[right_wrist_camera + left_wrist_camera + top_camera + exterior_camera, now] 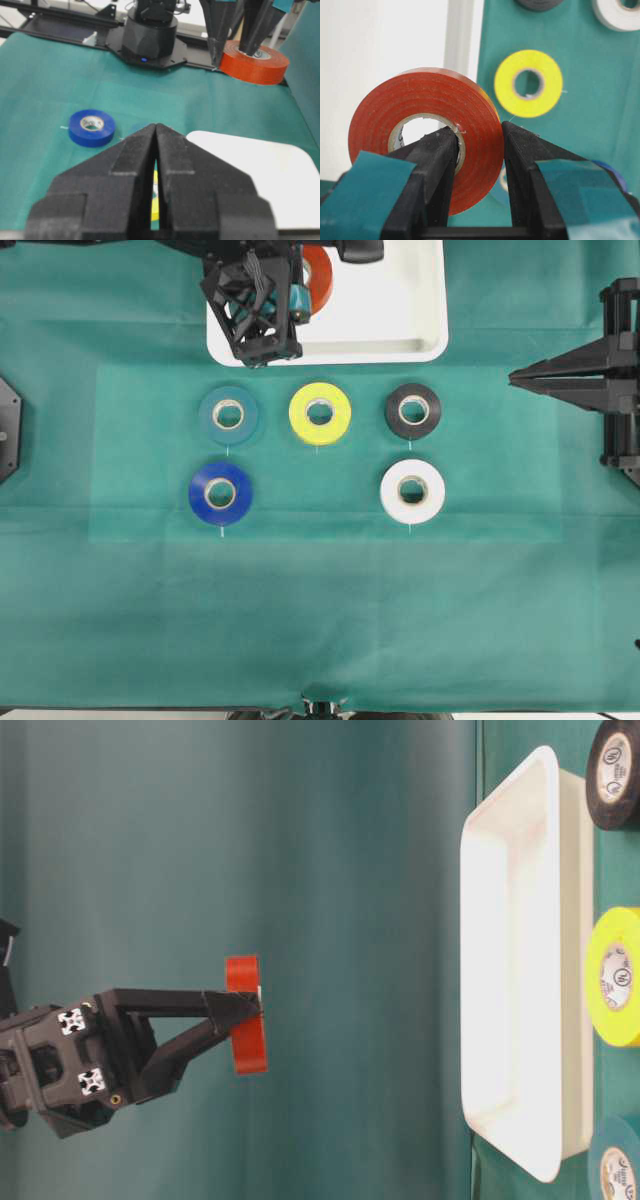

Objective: Place the tape from the fixed location into the white case.
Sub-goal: 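Lower the orange roll into the white tray with the left gripper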

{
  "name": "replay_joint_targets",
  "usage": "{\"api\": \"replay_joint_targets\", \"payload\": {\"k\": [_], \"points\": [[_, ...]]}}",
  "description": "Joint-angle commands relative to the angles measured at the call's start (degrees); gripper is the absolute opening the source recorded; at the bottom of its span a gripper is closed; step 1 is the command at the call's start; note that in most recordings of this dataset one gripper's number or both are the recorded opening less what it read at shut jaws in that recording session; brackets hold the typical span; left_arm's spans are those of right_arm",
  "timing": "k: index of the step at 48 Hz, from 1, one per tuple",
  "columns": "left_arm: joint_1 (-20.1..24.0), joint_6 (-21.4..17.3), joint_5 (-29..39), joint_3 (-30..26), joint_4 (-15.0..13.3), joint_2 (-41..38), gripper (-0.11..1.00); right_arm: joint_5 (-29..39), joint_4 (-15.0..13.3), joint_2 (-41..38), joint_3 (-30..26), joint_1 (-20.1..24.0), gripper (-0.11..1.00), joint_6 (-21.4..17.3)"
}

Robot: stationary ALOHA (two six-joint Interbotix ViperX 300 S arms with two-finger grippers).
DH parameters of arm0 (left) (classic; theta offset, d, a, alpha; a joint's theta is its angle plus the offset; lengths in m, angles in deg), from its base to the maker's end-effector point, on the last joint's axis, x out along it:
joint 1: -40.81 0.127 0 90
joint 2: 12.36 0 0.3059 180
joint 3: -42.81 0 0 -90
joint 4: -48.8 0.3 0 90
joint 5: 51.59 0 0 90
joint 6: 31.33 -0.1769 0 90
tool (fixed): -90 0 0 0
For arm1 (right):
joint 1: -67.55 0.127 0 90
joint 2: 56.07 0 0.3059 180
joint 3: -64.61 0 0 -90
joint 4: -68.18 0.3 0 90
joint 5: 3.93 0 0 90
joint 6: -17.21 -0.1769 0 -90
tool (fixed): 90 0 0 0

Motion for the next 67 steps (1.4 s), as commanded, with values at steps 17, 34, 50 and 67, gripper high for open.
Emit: {"api": "replay_joint_targets", "payload": {"k": [17,34,50,67], "points": [[0.26,0.00,-0.18,-0.26,0.09,2.37,0.24,-0.09,-0.18,-0.35,-1.58,0.00,0.00,0.09],[0.26,0.00,-0.62,-0.09,0.09,1.67,0.24,0.00,-0.18,-0.35,-1.58,-0.09,0.00,0.09],[0.35,-0.09,-5.62,2.72,0.09,0.00,0.24,0.00,-0.09,-0.35,-1.58,0.00,0.00,0.00],[2.29,-0.35,-11.95,7.82,0.09,-6.06,0.24,0.00,-0.18,-0.53,-1.41,-0.09,0.00,0.00]]}}
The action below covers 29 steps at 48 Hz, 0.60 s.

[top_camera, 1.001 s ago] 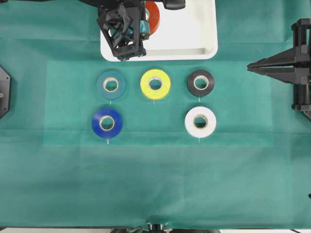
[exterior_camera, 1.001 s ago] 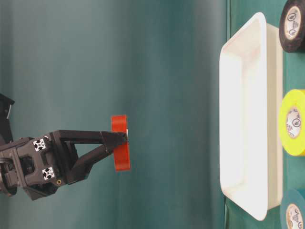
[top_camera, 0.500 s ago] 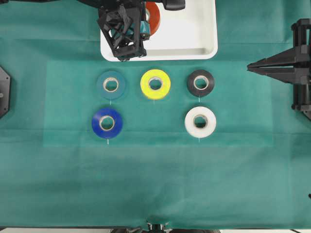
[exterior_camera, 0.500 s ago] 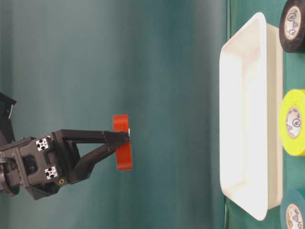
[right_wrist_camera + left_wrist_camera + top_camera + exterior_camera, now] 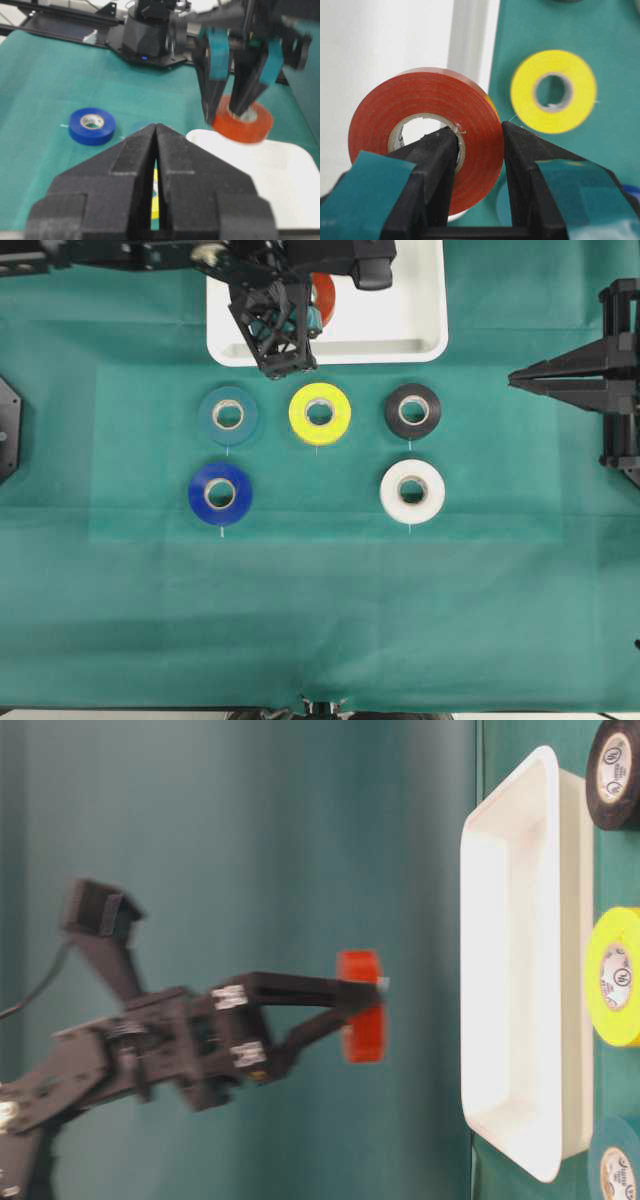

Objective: Place the tape from the fixed location into the white case.
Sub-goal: 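Lower the orange roll into the white tray with the left gripper, then open the left gripper to release the orange roll in the tray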

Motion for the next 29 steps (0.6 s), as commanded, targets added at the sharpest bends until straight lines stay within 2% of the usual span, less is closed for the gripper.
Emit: {"api": "replay_joint_targets", "payload": {"k": [1,12,29], "points": [[1.05,-0.35,-2.11,0.35,0.09,-0.44,0.24,-0.18,-0.09,-0.44,-1.49,-0.09,0.00,0.00],[2.64,-1.14,-10.11,3.60,0.09,-3.34,0.24,-0.18,0.00,-0.79,-1.32,-0.09,0.00,0.09],[5.80,-2.20,-16.26,5.45,0.09,-6.94,0.24,-0.18,0.00,-1.32,-1.23,-0.09,0.00,0.00]]}}
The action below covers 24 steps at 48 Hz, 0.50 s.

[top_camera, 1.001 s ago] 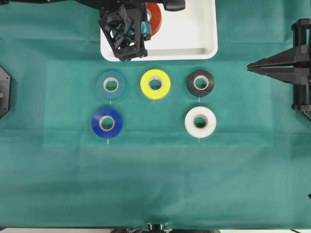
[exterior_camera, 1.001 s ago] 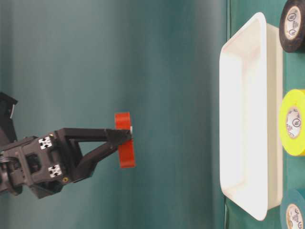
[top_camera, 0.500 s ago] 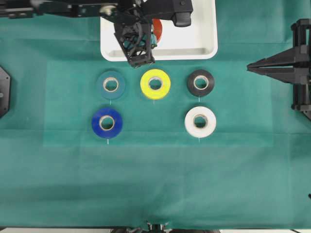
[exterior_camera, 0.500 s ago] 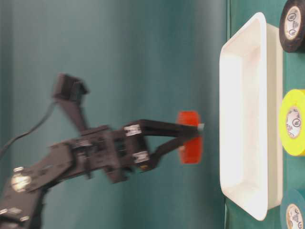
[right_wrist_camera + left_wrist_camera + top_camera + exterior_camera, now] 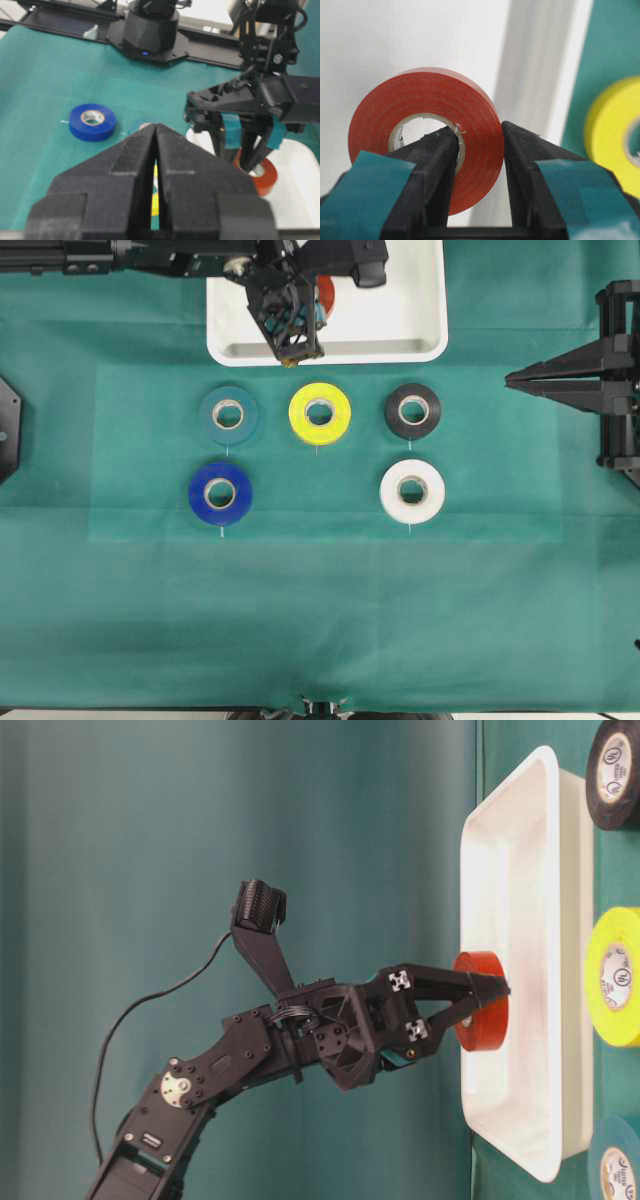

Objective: Place the tape from the fixed location into the white case.
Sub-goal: 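Open the left gripper to release the orange roll in the tray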

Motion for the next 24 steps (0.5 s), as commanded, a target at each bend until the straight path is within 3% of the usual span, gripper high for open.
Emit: {"api": "replay_joint_targets", "payload": {"k": [1,24], "points": [[0.79,-0.18,-1.67,-0.62,0.09,0.53,0.24,-0.26,0.00,-0.53,-1.23,0.00,0.00,0.00],[2.02,-1.85,-4.39,-0.97,0.09,-4.04,0.24,-0.26,-0.09,-0.70,-1.23,-0.09,0.00,0.00]]}}
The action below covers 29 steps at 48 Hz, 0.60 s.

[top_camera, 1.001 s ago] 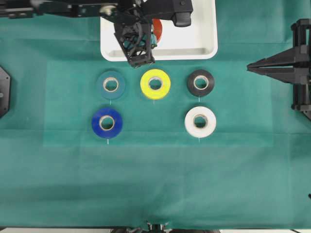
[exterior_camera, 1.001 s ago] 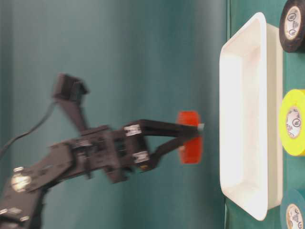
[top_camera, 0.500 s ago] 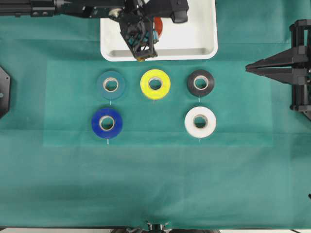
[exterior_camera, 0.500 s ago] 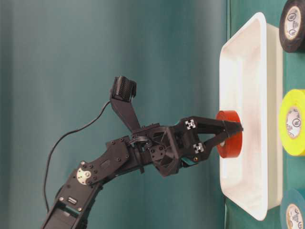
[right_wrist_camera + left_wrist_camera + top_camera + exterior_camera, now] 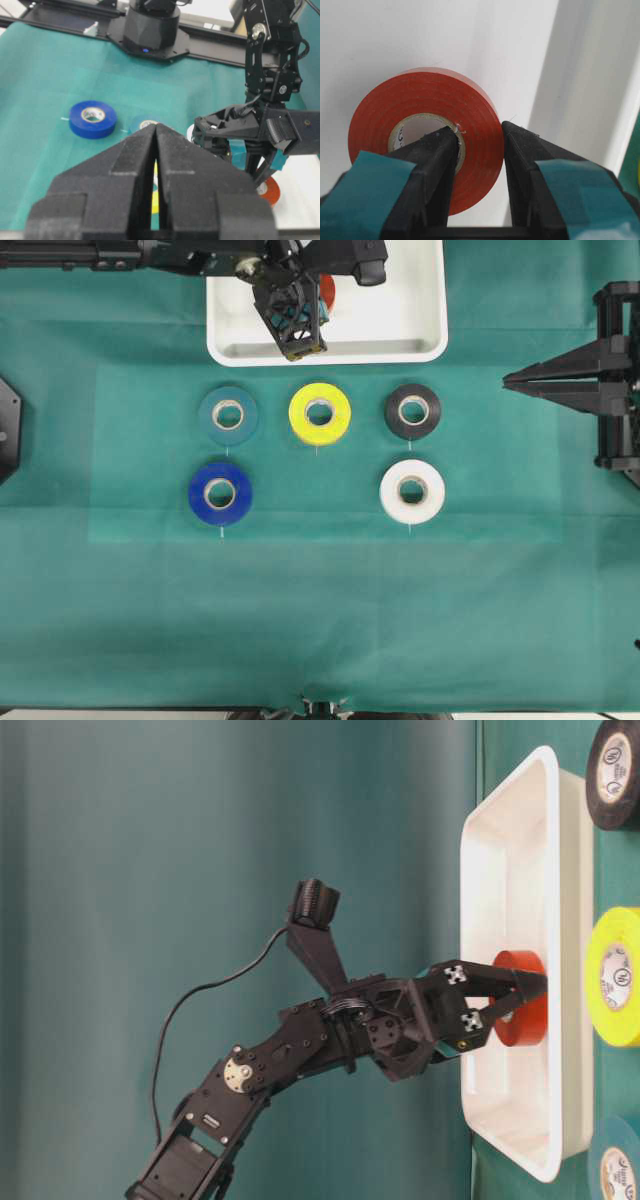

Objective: Place the tape from the fixed location into the white case.
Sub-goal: 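Open the left gripper to release the orange roll in the tray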

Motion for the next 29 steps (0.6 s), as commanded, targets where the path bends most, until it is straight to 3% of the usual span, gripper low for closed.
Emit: {"api": "replay_joint_targets", "payload": {"k": [1,29], "points": [[0.26,-0.18,-0.35,-0.97,0.09,1.14,0.24,-0.26,0.00,-0.26,-1.23,0.00,0.00,0.00],[0.44,-3.60,-0.09,-1.05,-0.26,1.05,0.24,-0.26,0.00,-0.26,-1.23,-0.09,0.00,0.00]]}}
